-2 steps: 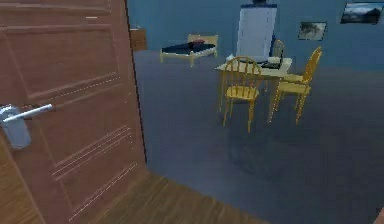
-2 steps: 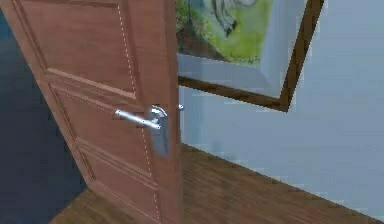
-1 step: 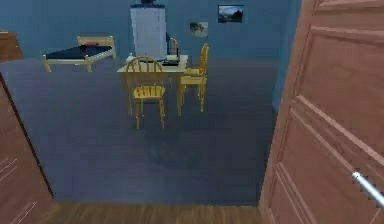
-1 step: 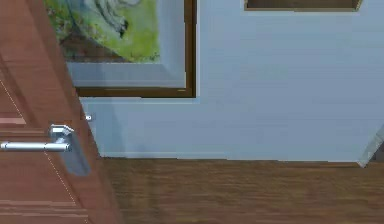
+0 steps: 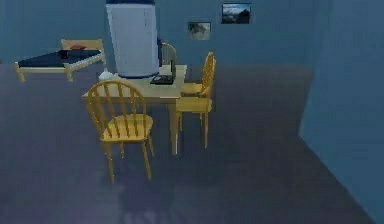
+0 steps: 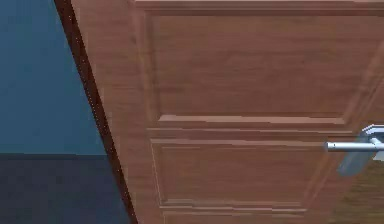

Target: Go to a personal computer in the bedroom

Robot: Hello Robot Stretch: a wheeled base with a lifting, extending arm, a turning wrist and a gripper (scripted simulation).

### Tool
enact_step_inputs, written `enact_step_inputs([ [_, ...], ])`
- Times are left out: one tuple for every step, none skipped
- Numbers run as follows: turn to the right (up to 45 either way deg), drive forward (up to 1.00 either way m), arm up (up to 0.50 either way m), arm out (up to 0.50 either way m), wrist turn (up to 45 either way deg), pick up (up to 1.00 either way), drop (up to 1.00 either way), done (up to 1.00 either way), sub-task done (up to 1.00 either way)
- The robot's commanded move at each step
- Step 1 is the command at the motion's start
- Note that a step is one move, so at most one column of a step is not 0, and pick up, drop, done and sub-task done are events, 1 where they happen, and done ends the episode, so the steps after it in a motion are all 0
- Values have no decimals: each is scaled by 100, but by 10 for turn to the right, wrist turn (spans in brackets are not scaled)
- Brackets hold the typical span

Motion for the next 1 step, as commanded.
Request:
enact_step_inputs([
  [0, 50, 0, 0, 0, 0, 0, 0, 0],
])
